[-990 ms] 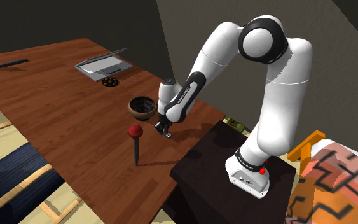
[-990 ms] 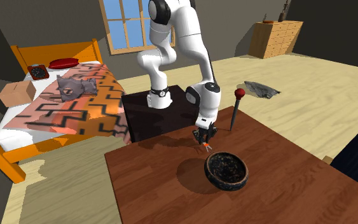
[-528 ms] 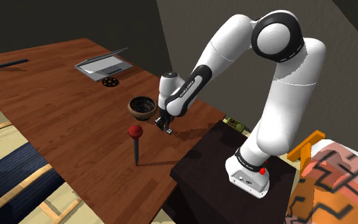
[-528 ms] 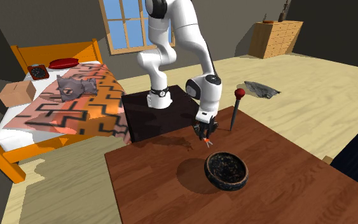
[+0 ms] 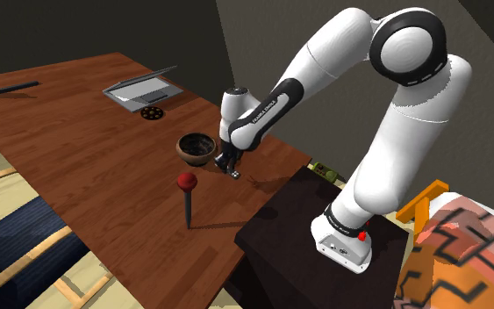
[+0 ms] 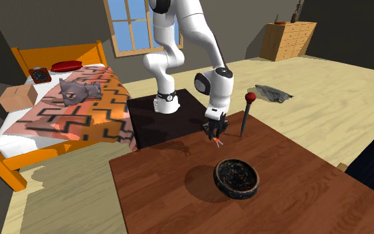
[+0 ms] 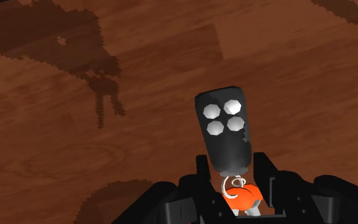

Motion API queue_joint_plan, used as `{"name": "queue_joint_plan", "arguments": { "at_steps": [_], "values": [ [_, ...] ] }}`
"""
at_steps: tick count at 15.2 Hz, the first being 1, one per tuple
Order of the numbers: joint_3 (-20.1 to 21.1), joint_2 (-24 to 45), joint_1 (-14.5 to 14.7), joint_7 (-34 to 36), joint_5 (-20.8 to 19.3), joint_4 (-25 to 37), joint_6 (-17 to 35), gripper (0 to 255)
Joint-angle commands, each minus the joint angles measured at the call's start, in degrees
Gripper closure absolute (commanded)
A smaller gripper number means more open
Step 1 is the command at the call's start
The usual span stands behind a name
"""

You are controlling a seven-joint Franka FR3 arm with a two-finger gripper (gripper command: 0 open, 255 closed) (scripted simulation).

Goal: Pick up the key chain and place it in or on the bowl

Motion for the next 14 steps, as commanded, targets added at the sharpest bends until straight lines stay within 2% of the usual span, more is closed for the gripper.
{"name": "queue_joint_plan", "arguments": {
  "at_steps": [1, 10, 14],
  "values": [
    [0.2, -1.6, -0.1, -0.3, 0.4, -0.1, -1.6, 255],
    [0.4, -8.2, -0.2, -1.2, 1.8, 0.6, -8.7, 255],
    [-0.6, -1.2, -1.1, -2.2, 0.6, 10.4, -11.6, 255]
  ]
}}
